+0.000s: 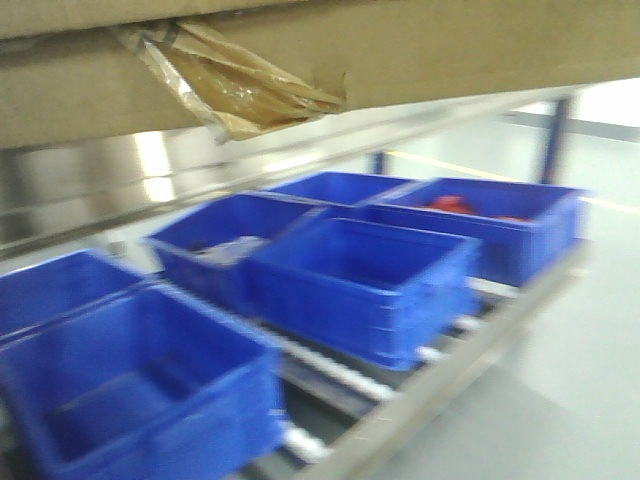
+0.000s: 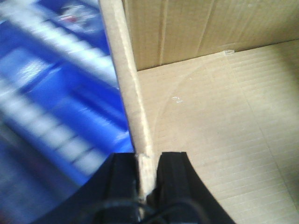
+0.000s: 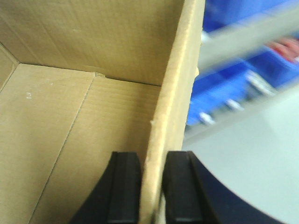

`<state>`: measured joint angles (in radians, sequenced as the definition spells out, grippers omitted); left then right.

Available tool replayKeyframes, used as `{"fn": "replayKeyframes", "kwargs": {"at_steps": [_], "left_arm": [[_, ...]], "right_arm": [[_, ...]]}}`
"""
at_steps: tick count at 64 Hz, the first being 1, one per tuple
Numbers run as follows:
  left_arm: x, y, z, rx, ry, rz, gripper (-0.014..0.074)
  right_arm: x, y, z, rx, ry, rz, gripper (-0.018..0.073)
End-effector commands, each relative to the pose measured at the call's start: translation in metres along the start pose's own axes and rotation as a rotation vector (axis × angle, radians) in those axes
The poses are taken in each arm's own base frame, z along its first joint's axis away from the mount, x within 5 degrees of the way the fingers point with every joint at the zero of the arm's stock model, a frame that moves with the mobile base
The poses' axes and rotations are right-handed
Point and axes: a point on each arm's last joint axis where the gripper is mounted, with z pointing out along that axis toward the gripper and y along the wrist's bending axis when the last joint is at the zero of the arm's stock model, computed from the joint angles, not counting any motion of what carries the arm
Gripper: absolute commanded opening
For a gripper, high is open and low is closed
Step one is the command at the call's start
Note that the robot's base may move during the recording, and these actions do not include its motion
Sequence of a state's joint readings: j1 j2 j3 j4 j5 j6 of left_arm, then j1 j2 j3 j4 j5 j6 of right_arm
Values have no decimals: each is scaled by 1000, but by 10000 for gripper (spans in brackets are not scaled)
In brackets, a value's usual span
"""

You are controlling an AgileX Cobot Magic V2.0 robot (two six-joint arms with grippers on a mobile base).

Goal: Grab carton from right shelf to conveyor
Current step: 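Hold the carton with both grippers while the base turns away from the shelf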

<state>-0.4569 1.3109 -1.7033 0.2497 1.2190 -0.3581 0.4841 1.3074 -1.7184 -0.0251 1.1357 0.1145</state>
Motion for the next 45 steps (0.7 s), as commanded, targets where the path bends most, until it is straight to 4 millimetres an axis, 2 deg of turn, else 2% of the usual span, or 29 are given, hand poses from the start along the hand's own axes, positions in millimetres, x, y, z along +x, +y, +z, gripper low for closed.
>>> {"fn": "replayKeyframes", "kwargs": {"at_steps": [1, 45], "left_arm": [[-1, -2, -4, 30, -22, 5, -17], [-1, -2, -4, 30, -22, 5, -17]], "right_arm": [[-7, 2, -8, -19, -88, -5, -66], [-7, 2, -8, -19, -88, -5, -66]]}}
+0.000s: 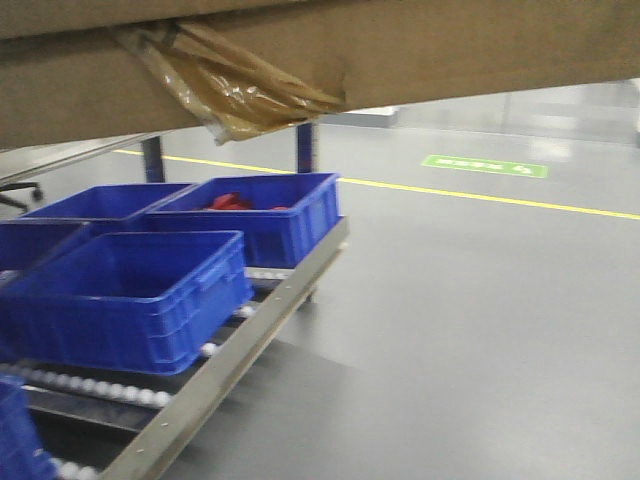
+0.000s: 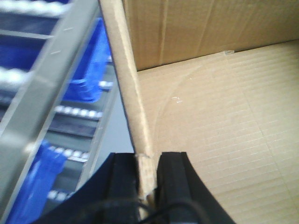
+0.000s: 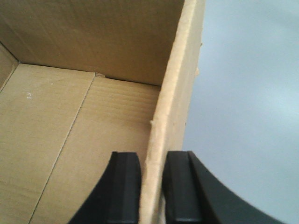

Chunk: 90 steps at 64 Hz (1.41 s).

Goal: Grab carton from right shelf to conveyor
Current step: 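Hold the carton with both grippers while the base turns away from the shelf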

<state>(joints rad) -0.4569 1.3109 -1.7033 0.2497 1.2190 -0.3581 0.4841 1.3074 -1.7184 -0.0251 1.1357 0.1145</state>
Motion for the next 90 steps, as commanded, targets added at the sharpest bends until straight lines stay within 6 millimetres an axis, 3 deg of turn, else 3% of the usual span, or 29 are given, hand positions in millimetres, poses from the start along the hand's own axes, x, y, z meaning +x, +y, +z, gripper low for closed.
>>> {"fn": "replayKeyframes", "kwargs": {"at_steps": [1, 90], "left_arm": [[-1, -2, -4, 30, -22, 5, -17], [-1, -2, -4, 30, -22, 5, -17]], "right_arm": [[-7, 2, -8, -19, -88, -5, -66], [-7, 2, -8, -19, -88, -5, -66]]}}
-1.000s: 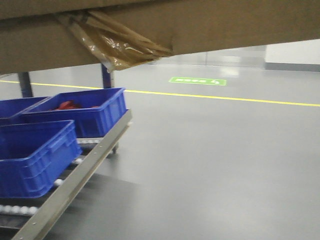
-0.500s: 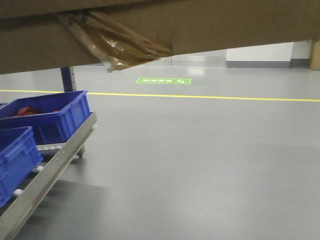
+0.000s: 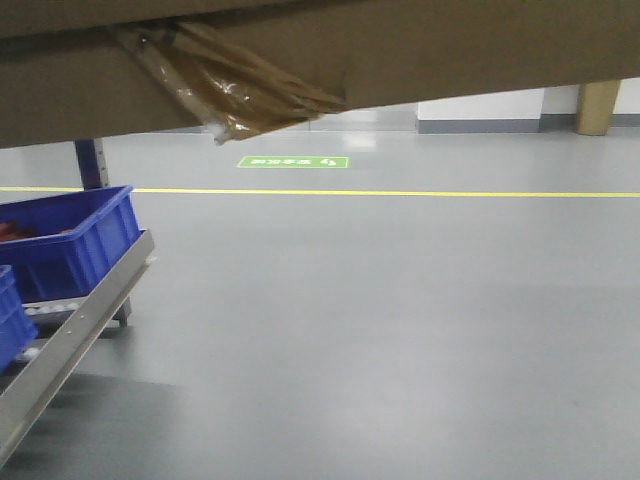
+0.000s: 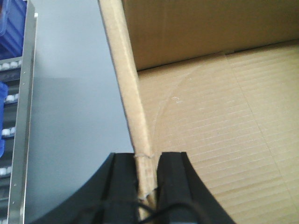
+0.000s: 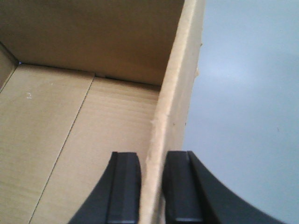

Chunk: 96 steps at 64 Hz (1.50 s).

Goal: Grab carton from right shelf to conveyor
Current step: 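Hold the carton with both grippers while the base turns away from the shelf, then carry the carton with both grippers to the red-framed conveyor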

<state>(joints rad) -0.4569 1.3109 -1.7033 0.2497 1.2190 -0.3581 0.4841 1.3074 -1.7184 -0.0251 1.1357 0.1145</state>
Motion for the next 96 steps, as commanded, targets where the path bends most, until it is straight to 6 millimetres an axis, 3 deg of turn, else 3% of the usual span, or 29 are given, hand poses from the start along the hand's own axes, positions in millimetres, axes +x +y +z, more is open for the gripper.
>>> {"fn": "replayKeyframes", "kwargs": {"at_steps": [1, 96], "left_arm": [[-1, -2, -4, 30, -22, 5, -17], [-1, -2, -4, 28, -22, 6, -17]], "right_arm": [[-7, 2, -8, -19, -88, -5, -66], [-7, 2, -8, -20, -92, -5, -66]]}}
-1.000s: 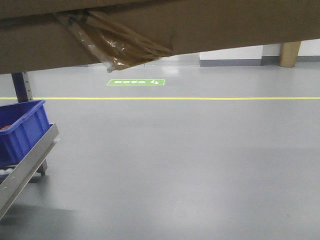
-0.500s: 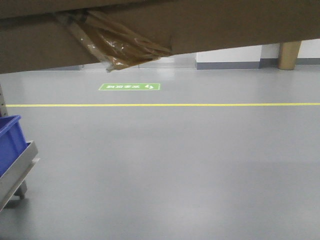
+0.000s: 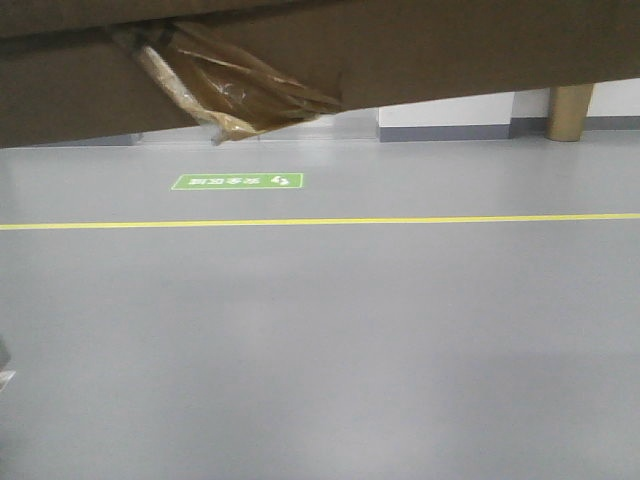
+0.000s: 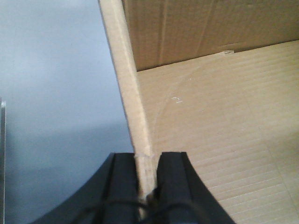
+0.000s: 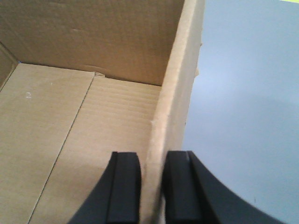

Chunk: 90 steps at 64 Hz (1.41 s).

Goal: Grab carton from right shelf to conveyor
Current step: 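Carry the carton with both grippers to the red-framed conveyor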

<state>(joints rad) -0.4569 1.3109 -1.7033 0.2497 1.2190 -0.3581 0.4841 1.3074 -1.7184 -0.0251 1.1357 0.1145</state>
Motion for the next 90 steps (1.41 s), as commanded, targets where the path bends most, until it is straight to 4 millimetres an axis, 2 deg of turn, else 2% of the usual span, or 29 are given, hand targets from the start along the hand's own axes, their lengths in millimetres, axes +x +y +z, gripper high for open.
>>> {"fn": "replayKeyframes", "kwargs": {"at_steps": [1, 48, 90], "left_arm": [[-1, -2, -4, 28, -22, 6, -17], [-1, -2, -4, 24, -24, 7, -17], [-8, 15, -6, -169, -95, 84, -17]], "right_arm": [[-7, 2, -8, -20, -92, -5, -66], [-8, 2, -8, -20, -94, -5, -66], [-8, 2, -8, -22, -94, -4, -66]]}}
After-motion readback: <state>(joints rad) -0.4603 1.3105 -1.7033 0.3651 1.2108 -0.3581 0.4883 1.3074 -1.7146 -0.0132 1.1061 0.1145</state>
